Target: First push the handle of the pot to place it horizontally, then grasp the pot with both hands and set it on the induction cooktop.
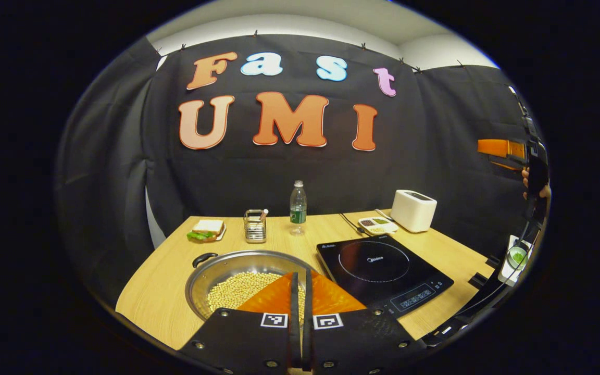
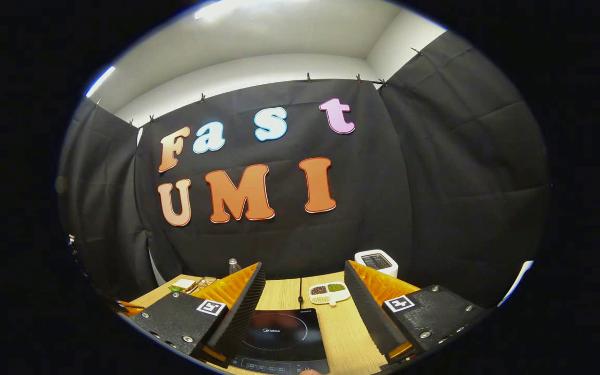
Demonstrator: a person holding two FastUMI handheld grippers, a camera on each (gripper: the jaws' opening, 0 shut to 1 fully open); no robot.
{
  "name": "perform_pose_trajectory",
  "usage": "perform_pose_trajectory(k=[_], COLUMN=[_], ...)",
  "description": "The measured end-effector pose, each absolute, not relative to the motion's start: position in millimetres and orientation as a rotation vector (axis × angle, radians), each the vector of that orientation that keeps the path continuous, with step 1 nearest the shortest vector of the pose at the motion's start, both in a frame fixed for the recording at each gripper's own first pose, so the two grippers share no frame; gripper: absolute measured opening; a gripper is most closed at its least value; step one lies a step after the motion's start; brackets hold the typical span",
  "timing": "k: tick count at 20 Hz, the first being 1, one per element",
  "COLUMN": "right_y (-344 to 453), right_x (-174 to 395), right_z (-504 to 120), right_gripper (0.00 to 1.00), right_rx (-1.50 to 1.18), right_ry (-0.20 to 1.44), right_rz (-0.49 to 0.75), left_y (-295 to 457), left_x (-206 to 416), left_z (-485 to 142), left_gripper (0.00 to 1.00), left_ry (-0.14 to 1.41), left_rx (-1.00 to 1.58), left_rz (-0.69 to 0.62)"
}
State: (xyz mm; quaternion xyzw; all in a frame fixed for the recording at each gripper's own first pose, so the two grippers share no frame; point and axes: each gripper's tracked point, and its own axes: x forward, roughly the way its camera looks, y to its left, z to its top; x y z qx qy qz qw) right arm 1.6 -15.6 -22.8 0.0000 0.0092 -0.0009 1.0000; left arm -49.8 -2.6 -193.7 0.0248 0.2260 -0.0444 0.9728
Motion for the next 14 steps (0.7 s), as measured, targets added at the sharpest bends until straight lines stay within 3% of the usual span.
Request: perform_pose_trajectory(k=[14], right_y=[-14], right_x=[8], right_z=[-41], right_gripper=[0.95], right_rx=[0.0], right_ry=[0.055], right_rz=[0.0], left_y=[13], left_x=[-115], left_z=[-308], left_gripper=[0.03], left_ry=[0.749], left_rx=[-0.034], left_rz=[-0.073])
